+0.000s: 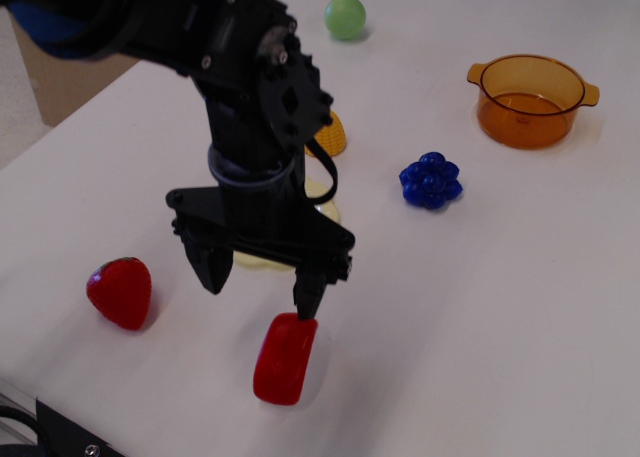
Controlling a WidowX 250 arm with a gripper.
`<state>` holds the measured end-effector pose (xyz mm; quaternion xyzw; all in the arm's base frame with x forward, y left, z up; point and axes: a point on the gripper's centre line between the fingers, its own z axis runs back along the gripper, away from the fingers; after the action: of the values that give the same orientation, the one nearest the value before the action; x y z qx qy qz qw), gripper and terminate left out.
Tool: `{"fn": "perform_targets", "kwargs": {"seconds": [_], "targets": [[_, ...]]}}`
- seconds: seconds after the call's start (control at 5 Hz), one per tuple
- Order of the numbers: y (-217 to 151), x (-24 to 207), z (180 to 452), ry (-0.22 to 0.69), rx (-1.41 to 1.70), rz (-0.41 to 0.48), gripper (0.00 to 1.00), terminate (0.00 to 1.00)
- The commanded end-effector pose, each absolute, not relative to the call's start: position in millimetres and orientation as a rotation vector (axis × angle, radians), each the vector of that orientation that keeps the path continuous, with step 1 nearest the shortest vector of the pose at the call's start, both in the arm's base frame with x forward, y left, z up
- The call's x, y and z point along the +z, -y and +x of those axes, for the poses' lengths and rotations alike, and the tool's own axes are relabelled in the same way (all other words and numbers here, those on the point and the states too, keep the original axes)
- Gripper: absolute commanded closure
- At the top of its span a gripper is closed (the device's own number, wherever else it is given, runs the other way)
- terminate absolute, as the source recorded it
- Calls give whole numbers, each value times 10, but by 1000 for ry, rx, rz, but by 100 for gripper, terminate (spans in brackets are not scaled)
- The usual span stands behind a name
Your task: Put sushi on plate
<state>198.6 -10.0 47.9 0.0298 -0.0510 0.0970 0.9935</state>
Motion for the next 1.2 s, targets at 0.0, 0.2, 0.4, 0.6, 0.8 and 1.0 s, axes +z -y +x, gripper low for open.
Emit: {"fn": "perform_targets", "kwargs": {"seconds": [0.0, 0.2, 0.4, 0.6, 0.8, 1.0], "targets": [[127, 294, 1877, 56, 190, 82, 0, 0], [188, 142, 1880, 33, 184, 68, 0, 0], [182, 64, 1922, 24, 192, 95, 0, 0], [156, 75, 1987, 33, 206, 87, 100, 0], [83, 202, 2135, 64, 238, 88, 100, 0], [-112, 359, 2392, 113, 305, 103, 100, 0]]}}
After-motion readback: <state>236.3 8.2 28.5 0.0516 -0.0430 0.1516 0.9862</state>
